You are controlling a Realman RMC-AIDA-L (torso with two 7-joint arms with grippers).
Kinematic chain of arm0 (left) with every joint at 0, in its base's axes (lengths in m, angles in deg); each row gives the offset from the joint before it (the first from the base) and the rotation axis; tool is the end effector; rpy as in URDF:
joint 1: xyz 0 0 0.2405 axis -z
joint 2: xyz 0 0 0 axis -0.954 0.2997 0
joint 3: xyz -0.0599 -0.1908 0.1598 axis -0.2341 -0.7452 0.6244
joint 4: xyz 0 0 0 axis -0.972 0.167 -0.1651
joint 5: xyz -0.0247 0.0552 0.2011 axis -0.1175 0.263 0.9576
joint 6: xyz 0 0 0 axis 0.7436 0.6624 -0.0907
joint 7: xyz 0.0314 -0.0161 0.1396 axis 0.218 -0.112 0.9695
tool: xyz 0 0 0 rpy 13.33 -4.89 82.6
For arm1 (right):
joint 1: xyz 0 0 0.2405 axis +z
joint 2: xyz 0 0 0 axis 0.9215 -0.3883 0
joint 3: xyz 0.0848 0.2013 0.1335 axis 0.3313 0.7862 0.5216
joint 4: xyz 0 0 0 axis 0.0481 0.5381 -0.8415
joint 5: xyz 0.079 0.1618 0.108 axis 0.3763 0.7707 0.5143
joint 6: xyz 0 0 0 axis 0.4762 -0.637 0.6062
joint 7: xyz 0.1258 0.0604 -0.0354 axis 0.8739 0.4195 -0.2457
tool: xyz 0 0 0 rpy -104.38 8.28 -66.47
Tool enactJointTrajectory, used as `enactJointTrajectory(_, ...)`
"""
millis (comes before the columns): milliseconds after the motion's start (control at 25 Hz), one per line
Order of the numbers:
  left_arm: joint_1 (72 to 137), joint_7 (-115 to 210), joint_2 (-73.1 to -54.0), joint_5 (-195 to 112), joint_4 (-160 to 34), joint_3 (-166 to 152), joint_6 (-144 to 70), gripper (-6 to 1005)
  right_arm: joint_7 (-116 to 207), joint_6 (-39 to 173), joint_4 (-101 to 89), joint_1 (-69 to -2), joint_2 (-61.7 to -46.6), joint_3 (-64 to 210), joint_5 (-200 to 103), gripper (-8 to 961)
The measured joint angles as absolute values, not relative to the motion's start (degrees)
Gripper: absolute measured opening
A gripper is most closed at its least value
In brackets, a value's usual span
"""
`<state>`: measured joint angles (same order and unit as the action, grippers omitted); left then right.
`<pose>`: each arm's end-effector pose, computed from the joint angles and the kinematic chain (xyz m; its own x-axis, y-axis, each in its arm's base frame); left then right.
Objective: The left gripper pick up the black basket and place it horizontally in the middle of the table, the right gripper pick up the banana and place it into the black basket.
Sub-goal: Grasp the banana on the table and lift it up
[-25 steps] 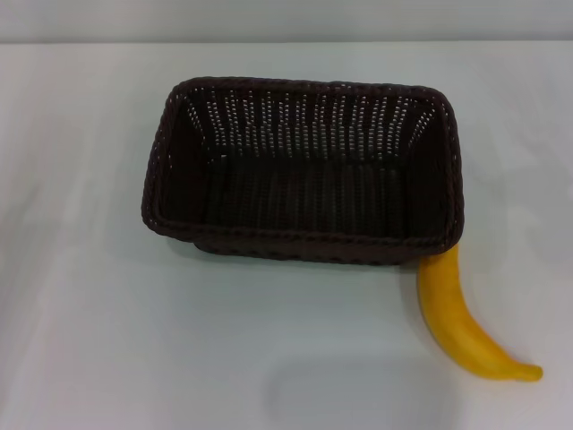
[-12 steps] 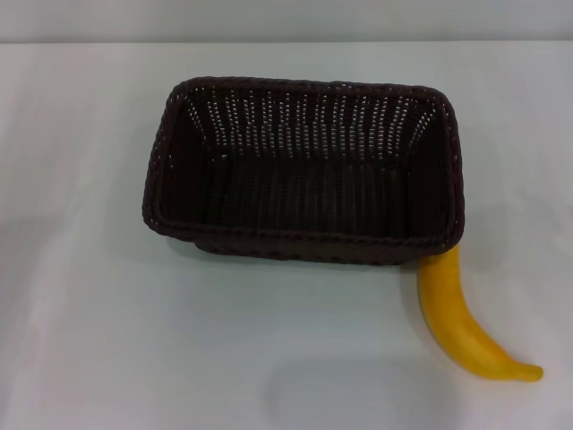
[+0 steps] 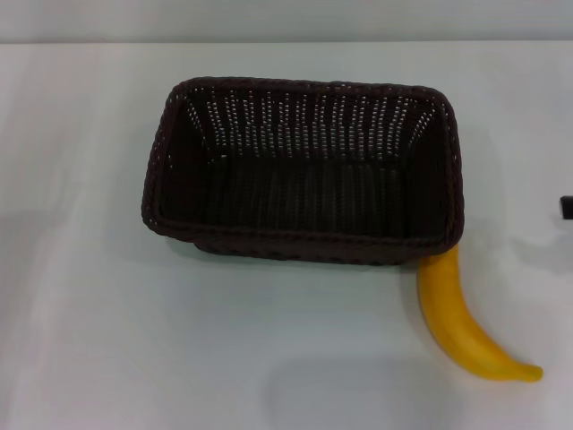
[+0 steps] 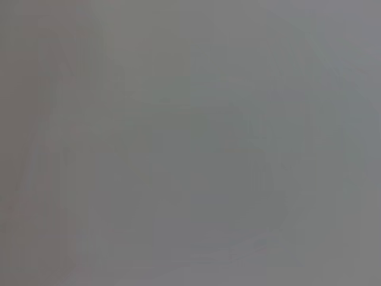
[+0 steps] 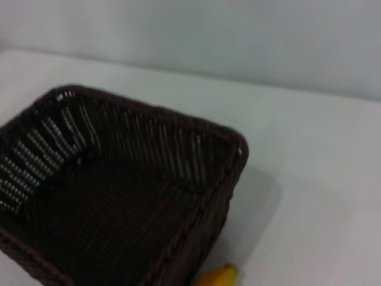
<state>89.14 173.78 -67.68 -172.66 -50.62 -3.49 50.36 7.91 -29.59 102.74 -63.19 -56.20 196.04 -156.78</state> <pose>-0.4008 0.2663 0.1040 0.2655 -0.2982 0.9168 0.9634 0.0441 -0.2646 0.2256 0.2744 0.1161 0.6702 -0.6714 -0.3163 -0.7280 -0.5119 -0.4560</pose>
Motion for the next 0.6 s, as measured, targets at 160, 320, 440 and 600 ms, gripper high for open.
enactJointTrajectory(160,89.6,173.8,-67.68,-172.8,-50.7,-3.5,50.1,894,21.1,-33.0,107.5,-61.2,-56.15,189.6,-162.4,795)
enactJointTrajectory(320,90.2,173.8,-67.68,-172.8,-50.7,-3.5,48.5,894,29.8,-35.5,108.3,-58.8,-56.17,182.6,-166.8,795)
enactJointTrajectory(440,90.5,173.8,-67.67,-172.8,-50.8,-3.5,47.6,894,35.3,-36.4,108.7,-56.6,-56.23,177.7,-169.9,794)
enactJointTrajectory(600,91.1,173.8,-67.64,-172.8,-50.8,-3.5,47.5,894,40.6,-36.3,108.7,-54.2,-56.31,173.5,-171.8,794)
